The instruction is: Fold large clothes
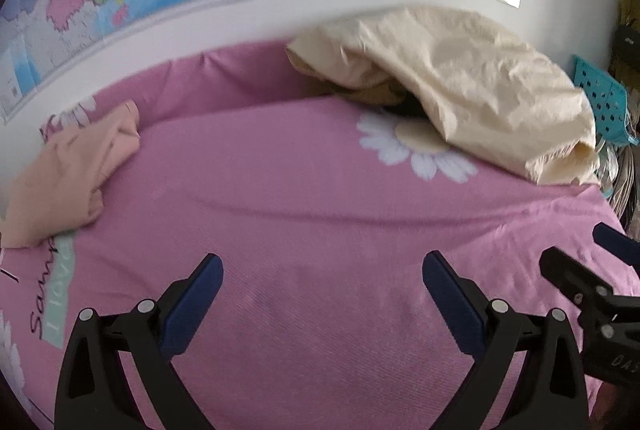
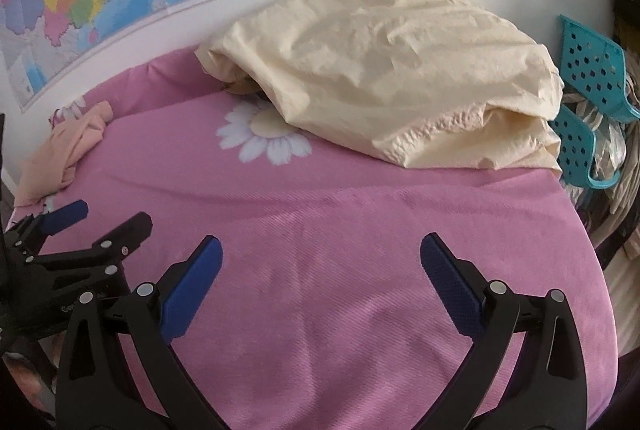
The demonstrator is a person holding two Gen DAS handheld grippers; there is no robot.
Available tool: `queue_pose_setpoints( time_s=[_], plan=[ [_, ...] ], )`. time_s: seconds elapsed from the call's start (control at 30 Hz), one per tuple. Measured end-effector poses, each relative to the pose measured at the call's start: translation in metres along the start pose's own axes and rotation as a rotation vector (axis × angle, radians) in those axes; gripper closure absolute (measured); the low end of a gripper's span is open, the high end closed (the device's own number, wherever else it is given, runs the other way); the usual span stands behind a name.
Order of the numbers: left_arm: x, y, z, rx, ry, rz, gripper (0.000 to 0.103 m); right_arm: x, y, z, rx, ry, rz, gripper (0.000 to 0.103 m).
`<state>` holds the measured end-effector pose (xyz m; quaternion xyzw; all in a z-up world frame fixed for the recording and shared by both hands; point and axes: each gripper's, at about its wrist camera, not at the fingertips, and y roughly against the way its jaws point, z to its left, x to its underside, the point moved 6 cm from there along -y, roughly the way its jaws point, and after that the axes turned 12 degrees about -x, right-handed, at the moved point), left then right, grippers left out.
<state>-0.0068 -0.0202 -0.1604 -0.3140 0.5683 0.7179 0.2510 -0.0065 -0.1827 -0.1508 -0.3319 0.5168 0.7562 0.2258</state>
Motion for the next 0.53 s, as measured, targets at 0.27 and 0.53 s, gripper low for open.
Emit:
queue_pose_setpoints(
  time_s=[0.27,0.53],
  plan=[
    [-0.005,0.007,0.009,0.016,0.023,-0.018,0.006,-0.003,0.006,0.006,-0.027,-0.002,-0.014,0.005],
    [-0.003,0.011,0.013,-0.02,0.018,-0.033,0.006,-0.006,0.01,0.01,-0.036,0.004,-0.032,0.005]
  ],
)
